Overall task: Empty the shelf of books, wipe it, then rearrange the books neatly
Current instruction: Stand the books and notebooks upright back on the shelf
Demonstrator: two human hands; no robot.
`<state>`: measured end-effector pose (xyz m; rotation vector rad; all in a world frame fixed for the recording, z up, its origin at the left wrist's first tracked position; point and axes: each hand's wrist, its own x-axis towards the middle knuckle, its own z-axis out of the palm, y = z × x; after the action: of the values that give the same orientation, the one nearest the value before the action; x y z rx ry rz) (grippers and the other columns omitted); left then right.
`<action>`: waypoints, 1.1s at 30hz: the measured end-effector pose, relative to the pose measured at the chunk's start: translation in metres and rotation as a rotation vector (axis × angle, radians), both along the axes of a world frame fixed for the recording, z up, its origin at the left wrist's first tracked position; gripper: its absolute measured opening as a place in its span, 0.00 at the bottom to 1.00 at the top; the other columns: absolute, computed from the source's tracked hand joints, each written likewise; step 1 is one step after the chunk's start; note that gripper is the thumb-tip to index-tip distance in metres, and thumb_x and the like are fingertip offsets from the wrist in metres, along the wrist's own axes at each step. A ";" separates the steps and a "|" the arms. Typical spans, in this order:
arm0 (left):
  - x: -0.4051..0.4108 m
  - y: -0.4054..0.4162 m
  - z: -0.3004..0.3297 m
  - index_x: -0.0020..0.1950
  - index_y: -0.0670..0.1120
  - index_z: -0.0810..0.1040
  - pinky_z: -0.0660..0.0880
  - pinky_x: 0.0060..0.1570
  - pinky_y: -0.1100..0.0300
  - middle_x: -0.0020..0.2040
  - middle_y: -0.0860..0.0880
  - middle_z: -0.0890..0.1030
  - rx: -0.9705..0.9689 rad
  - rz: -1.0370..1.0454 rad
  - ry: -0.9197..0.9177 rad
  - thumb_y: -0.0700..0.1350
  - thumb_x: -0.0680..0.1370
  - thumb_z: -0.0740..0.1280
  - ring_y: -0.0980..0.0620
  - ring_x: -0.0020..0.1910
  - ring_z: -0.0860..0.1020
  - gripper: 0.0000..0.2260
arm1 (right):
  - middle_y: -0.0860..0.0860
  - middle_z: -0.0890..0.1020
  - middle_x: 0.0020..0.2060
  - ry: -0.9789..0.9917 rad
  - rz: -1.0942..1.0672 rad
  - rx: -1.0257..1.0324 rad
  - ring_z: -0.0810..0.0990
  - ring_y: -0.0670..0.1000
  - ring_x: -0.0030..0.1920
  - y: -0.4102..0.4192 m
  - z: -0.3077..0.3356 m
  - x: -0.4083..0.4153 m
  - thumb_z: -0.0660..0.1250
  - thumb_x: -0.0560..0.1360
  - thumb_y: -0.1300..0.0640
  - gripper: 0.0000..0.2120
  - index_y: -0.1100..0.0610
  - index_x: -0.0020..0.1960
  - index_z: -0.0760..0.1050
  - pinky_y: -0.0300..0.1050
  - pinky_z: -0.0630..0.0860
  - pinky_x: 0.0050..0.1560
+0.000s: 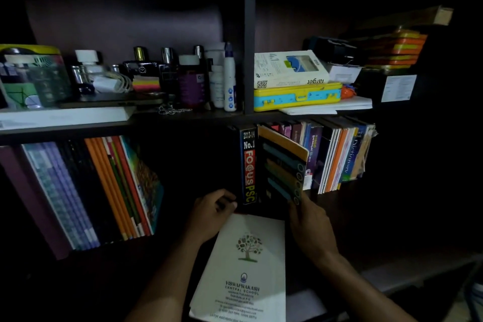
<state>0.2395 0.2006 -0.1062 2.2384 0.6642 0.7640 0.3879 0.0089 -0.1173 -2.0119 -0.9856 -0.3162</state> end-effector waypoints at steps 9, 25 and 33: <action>0.003 0.002 -0.004 0.53 0.51 0.84 0.69 0.36 0.75 0.46 0.56 0.83 0.072 -0.072 0.046 0.49 0.76 0.75 0.70 0.39 0.74 0.07 | 0.53 0.82 0.47 0.004 0.047 -0.024 0.81 0.54 0.45 0.019 0.020 0.014 0.64 0.81 0.56 0.07 0.58 0.56 0.77 0.41 0.70 0.39; 0.005 0.008 -0.001 0.79 0.69 0.41 0.62 0.76 0.41 0.82 0.63 0.46 0.096 -0.114 -0.232 0.48 0.80 0.70 0.59 0.81 0.50 0.43 | 0.59 0.83 0.53 -0.056 0.191 -0.216 0.83 0.59 0.49 0.035 0.031 0.007 0.61 0.83 0.56 0.12 0.58 0.64 0.74 0.52 0.80 0.49; 0.010 0.007 -0.006 0.79 0.71 0.46 0.61 0.76 0.51 0.79 0.66 0.50 0.023 -0.137 -0.294 0.41 0.79 0.71 0.57 0.79 0.55 0.44 | 0.56 0.79 0.64 0.172 0.396 -0.167 0.80 0.56 0.62 0.068 0.033 0.015 0.58 0.85 0.57 0.24 0.50 0.79 0.59 0.53 0.77 0.64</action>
<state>0.2493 0.2076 -0.1120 2.1079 0.3581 1.0086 0.4032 0.0765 -0.0845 -1.8963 -1.3018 0.1551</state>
